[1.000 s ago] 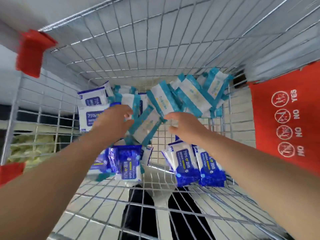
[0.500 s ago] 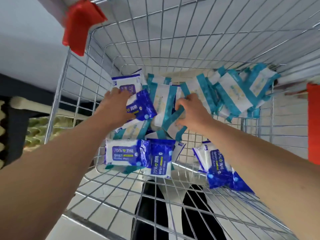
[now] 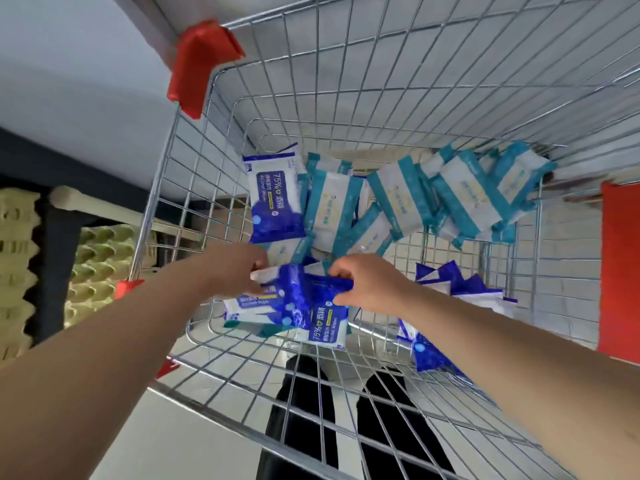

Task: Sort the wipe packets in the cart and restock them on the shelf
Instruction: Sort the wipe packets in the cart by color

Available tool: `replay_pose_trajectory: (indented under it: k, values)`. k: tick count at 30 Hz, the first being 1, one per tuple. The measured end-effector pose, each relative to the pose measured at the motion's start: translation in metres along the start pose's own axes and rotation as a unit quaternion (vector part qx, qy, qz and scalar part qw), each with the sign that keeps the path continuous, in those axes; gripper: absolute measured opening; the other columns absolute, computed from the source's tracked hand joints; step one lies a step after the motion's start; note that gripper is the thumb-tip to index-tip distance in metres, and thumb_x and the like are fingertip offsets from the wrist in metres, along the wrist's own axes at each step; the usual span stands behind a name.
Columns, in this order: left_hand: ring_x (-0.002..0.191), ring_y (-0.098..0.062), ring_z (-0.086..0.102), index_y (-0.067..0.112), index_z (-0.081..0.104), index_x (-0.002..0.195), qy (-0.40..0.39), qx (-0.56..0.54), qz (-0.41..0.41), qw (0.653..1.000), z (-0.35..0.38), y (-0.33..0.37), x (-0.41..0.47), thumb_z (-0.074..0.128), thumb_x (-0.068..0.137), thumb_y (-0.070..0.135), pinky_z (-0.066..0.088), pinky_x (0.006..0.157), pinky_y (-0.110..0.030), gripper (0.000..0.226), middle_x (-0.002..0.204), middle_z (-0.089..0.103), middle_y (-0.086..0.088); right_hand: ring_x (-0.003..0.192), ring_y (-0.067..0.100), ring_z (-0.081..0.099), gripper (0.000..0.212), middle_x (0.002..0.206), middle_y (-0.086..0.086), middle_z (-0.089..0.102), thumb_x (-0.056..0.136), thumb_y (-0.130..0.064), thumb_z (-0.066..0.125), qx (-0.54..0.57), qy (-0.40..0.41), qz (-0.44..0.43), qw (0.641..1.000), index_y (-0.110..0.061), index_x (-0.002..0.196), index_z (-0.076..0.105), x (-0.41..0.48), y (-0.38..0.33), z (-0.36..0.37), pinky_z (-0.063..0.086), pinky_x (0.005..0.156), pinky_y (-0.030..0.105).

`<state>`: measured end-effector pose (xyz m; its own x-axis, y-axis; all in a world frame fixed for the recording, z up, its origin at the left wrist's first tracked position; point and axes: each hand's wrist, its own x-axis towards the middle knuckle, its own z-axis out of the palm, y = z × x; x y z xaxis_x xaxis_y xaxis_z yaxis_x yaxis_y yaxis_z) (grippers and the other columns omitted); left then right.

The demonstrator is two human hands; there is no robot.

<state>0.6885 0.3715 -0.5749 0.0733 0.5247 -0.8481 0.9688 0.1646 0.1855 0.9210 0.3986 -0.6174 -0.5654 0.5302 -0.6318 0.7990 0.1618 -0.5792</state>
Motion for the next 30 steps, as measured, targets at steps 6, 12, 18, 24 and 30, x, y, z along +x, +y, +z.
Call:
replay_pose_trajectory:
  k: [6,12,18,24,30]
  values:
    - [0.104,-0.021,0.057,0.022,0.062,0.111,-0.014,0.02,0.003,1.0,0.018,0.002,0.006,0.074,0.08,0.027,0.048,0.094,-0.038,0.034,0.116,0.061,0.0,0.079,0.013,0.053,0.023,0.092,0.001,0.06,0.083,-0.021,0.07,0.049,-0.011,-0.002,0.999,-0.01,0.104,0.069,0.001,0.003,0.006,0.039,0.066,0.021]
    - [0.092,-0.019,0.054,0.022,0.055,0.098,-0.012,-0.004,0.019,1.0,0.004,0.011,0.004,0.068,0.086,0.029,0.042,0.077,-0.028,0.019,0.112,0.061,-0.004,0.07,0.008,0.055,0.016,0.086,0.0,0.064,0.085,-0.013,0.068,0.165,0.038,0.028,0.985,-0.007,0.1,0.067,-0.01,0.015,-0.022,0.039,0.059,0.016]
    - [0.094,-0.018,0.055,0.023,0.051,0.101,-0.004,-0.04,0.043,0.998,-0.023,0.058,0.001,0.063,0.088,0.042,0.044,0.08,-0.031,0.026,0.104,0.057,0.002,0.071,0.001,0.055,0.018,0.087,-0.008,0.063,0.086,-0.016,0.068,0.185,0.092,0.065,0.976,-0.018,0.103,0.066,-0.041,0.057,-0.071,0.04,0.063,0.014]
    - [0.096,-0.014,0.051,0.016,0.054,0.119,0.014,-0.112,0.1,0.989,-0.011,0.15,0.025,0.062,0.09,0.039,0.038,0.068,-0.022,0.038,0.11,0.054,0.001,0.083,0.016,0.06,0.021,0.094,-0.001,0.064,0.083,-0.018,0.071,0.147,0.083,0.148,0.975,-0.015,0.104,0.067,-0.087,0.138,-0.101,0.044,0.072,0.024]
    - [0.104,-0.024,0.055,0.014,0.057,0.109,-0.001,-0.071,0.116,0.991,0.035,0.213,0.063,0.065,0.089,0.036,0.04,0.082,-0.027,0.031,0.114,0.057,-0.006,0.07,0.011,0.053,0.013,0.079,-0.001,0.061,0.083,-0.011,0.069,0.066,0.043,0.181,0.98,-0.007,0.096,0.068,-0.121,0.191,-0.085,0.034,0.054,0.011]
